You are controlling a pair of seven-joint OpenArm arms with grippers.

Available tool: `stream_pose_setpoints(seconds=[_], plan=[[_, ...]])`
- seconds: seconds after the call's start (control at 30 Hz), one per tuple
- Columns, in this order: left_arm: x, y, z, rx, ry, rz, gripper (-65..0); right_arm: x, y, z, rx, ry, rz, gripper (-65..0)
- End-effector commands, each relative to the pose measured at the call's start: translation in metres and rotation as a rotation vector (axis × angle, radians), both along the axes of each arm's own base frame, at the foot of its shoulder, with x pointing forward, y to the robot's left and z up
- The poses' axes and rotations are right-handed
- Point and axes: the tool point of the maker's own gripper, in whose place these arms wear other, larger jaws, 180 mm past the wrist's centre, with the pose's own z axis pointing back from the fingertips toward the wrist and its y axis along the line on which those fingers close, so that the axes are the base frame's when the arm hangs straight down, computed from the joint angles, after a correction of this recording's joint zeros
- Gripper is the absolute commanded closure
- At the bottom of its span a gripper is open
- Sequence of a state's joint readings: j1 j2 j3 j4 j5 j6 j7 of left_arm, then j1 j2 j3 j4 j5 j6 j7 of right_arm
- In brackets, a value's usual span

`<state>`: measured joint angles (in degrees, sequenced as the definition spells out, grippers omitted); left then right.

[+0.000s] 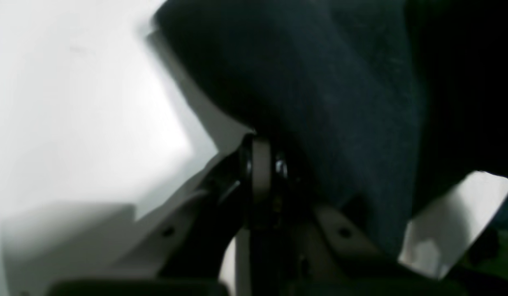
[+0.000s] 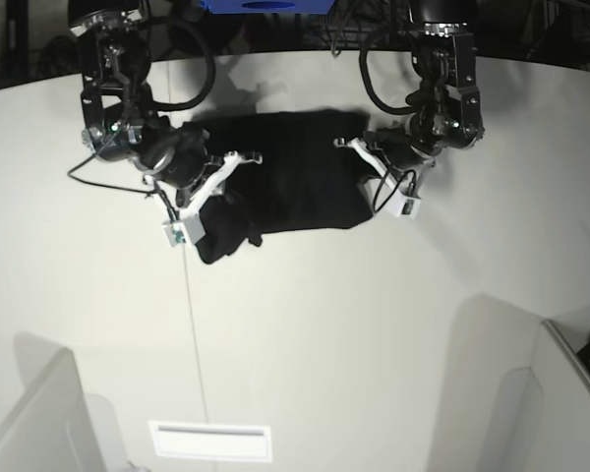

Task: Fold the T-shirt properly
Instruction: 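Lift the shirt ends and fold them toward each other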

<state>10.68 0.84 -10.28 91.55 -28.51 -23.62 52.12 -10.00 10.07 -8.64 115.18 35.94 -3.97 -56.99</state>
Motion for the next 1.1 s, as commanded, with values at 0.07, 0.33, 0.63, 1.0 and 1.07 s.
stream_pose_setpoints(seconds=[0.07,0.33,0.63,1.0,1.07], plan=[[0.004,-0.009,0.005,-0.015,-0.009,-0.006,0.0,0.013,0.000,0.016,0.023,-0.071,-0.017,0.0],[0.018,-0.048,0.009,-0.049,0.021,-0.016,0.0,0.039,-0.046,0.026,-0.013,-0.127,-0.148,0.0],[0.059,-0.094,0.014,-0.115,0.033,-0.049,0.0,0.058,-0.099,0.041,-0.096,-0.188,-0.235,0.0],[0.068,-0.097,0.017,-0.127,0.029,-0.043,0.0,0.050,-0.054,0.035,-0.035,-0.173,-0.130,0.0],[0.068,-0.097,0.018,-0.127,0.026,-0.042,0.0,0.048,-0.043,0.035,-0.015,-0.169,-0.115,0.0]])
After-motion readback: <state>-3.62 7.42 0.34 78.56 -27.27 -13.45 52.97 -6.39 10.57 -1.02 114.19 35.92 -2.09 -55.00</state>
